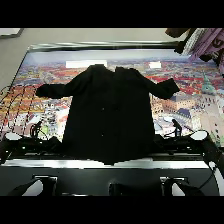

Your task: Fold the clothes and pants, and hang the long-sleeved shirts on hangers.

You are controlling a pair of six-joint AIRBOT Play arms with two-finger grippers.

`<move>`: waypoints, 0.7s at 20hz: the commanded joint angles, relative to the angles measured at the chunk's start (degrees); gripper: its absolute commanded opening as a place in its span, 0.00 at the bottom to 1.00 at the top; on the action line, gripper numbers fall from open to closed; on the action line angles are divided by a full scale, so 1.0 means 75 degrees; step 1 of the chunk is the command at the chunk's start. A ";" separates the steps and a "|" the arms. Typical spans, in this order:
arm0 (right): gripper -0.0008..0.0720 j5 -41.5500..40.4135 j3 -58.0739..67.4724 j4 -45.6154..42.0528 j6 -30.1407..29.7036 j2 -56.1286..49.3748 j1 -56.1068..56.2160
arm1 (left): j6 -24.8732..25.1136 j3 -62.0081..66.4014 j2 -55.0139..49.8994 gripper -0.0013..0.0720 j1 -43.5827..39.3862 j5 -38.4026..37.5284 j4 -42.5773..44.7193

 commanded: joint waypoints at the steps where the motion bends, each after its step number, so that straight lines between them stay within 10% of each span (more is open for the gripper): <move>1: 0.06 -0.0624 0.0000 0.1489 -0.0338 0.0006 0.0006 | 0.0000 0.0067 -0.0204 0.04 -0.0265 0.0149 -0.0828; 6: 0.06 -0.1647 0.1664 0.2745 -0.0667 0.0003 0.0131 | -0.1008 0.2719 -0.0189 0.04 -0.0341 0.0466 -0.1265; 14: 0.06 -0.3538 0.8982 0.1778 -0.0475 0.0003 0.1000 | -0.1314 0.9955 -0.0189 0.04 -0.1612 0.2098 -0.1262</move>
